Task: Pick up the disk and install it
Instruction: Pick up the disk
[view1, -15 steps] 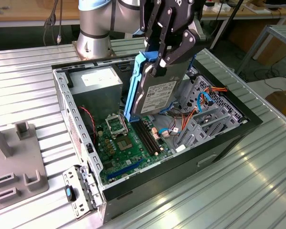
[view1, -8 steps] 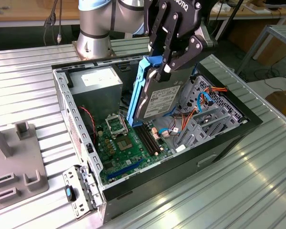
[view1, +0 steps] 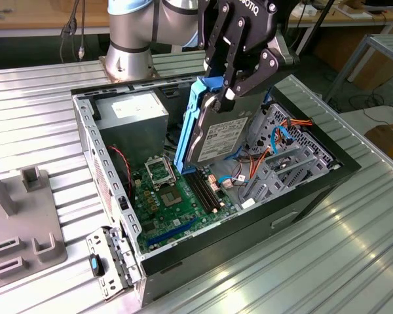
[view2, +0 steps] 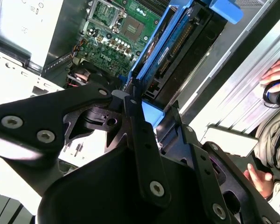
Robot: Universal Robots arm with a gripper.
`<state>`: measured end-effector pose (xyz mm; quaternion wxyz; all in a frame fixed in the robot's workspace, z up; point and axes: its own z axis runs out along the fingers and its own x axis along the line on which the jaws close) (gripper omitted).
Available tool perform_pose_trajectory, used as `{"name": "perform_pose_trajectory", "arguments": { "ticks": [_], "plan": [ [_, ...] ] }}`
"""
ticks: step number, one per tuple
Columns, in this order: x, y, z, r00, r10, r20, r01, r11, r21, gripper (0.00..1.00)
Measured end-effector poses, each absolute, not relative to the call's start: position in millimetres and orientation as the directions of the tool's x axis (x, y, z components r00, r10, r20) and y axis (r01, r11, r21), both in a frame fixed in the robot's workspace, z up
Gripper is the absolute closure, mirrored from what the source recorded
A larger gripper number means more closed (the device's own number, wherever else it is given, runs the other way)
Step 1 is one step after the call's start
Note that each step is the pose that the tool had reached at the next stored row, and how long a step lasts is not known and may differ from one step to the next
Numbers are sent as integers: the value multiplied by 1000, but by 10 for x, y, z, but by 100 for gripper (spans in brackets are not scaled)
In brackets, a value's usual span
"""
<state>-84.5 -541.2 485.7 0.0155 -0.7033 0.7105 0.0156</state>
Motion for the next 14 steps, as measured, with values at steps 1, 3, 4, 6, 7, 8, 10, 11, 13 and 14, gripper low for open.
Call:
{"name": "perform_pose_trajectory", "arguments": {
  "ticks": [1, 3, 4, 6, 7, 8, 10, 11, 13, 14],
  "plan": [
    [-845, -5412, 4857, -10, -999, -44, -1000, 10, 0, 64],
    [-843, -5413, 4856, -10, -999, -44, -1000, 10, 0, 64],
    [-841, -5413, 4856, -10, -999, -44, -1000, 10, 0, 64],
    [-820, -5413, 4856, -10, -999, -44, -1000, 10, 0, 64],
    [-809, -5413, 4855, -10, -999, -44, -1000, 10, 0, 64],
    [-791, -5413, 4855, -10, -999, -44, -1000, 10, 0, 64],
    [-772, -5415, 4856, -10, -999, -44, -1000, 10, 0, 64],
    [-771, -5435, 4856, -10, -999, -44, -1000, 10, 0, 64],
    [-771, -5468, 4855, -10, -999, -44, -1000, 10, 0, 64],
    [-771, -5501, 4855, -10, -999, -44, -1000, 10, 0, 64]
  ]
}}
